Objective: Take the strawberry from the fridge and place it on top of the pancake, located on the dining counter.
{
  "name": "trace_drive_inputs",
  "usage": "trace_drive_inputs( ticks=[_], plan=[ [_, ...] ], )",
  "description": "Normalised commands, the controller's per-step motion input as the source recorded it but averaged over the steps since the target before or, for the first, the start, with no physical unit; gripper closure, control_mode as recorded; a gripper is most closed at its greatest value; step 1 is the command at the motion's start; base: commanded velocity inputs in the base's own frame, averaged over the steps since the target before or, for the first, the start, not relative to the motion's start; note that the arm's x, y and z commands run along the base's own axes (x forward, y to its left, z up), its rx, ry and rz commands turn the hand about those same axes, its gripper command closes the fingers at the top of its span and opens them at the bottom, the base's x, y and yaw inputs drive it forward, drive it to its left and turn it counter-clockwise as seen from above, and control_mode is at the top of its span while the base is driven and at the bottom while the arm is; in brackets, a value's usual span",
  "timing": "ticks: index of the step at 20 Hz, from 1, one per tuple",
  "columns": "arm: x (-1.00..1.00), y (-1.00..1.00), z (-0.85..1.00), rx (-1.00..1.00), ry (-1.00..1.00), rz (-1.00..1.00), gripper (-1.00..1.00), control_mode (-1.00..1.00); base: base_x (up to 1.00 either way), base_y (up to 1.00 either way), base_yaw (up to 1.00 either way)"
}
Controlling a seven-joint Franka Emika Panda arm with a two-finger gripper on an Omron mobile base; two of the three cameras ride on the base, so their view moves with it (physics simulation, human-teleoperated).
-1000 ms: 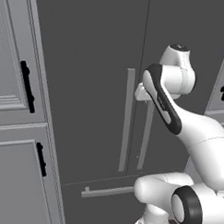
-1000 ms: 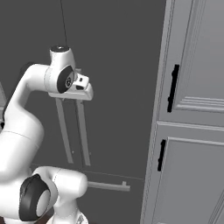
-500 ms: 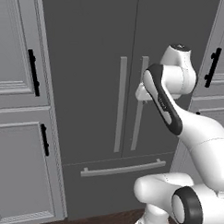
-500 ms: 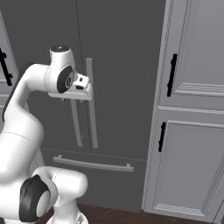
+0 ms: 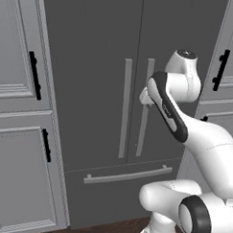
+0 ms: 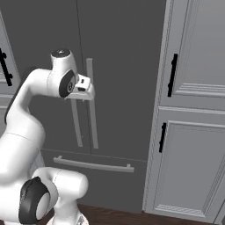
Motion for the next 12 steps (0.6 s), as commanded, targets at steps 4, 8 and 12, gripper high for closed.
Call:
trace_drive_inputs(
  ticks=[4,8,12],
  plan=[
    [0.58,-0.37,-0.36,0.00,-0.31,-0.01,-1.00,-1.00,0.00,0.00,0.00],
    [0.89,-0.26,-0.12,0.00,-0.24,0.00,-1.00,-1.00,0.00,0.00,0.00],
    [0.94,-0.07,0.00,0.00,-0.14,0.00,-1.00,-1.00,0.00,0.00,0.00]
  ],
)
